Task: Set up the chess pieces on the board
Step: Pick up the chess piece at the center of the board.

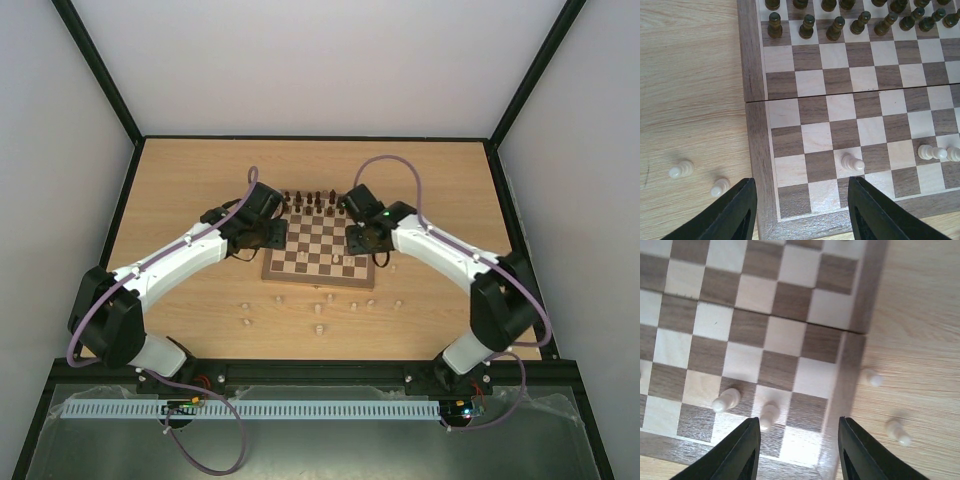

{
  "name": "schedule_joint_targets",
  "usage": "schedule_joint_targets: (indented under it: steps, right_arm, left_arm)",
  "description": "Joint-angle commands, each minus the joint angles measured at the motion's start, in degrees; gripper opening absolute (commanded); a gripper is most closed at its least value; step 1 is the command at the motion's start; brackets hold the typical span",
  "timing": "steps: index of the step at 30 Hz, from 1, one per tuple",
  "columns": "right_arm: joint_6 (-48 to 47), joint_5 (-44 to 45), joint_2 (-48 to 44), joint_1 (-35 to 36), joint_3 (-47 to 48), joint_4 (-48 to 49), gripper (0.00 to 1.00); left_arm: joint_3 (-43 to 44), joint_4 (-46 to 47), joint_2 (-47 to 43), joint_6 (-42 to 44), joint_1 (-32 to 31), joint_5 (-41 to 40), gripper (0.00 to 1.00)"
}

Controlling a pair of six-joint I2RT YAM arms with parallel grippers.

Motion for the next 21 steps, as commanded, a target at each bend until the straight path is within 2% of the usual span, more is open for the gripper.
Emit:
schedule_joint_targets:
  steps: [1, 9, 21]
  right_arm:
    - [-0.4, 1.8, -5.3, -4.0, -4.4, -3.5, 0.44]
    - [-0.8, -0.3, -6.9, -9.7, -13.3, 0.1, 0.42]
    - [-0.7, -0.3, -1.1, -11.4, -13.9, 2.1, 0.37]
  left_arm:
    - [-0.6, -0.3, -2.0, -0.4, 0.3, -0.2, 0.53]
    - [-0.9, 0.1, -2.3, -0.6, 0.3, 0.5, 0.56]
    - [-1.5, -0.1, -3.8, -0.7, 0.2, 0.7, 0.58]
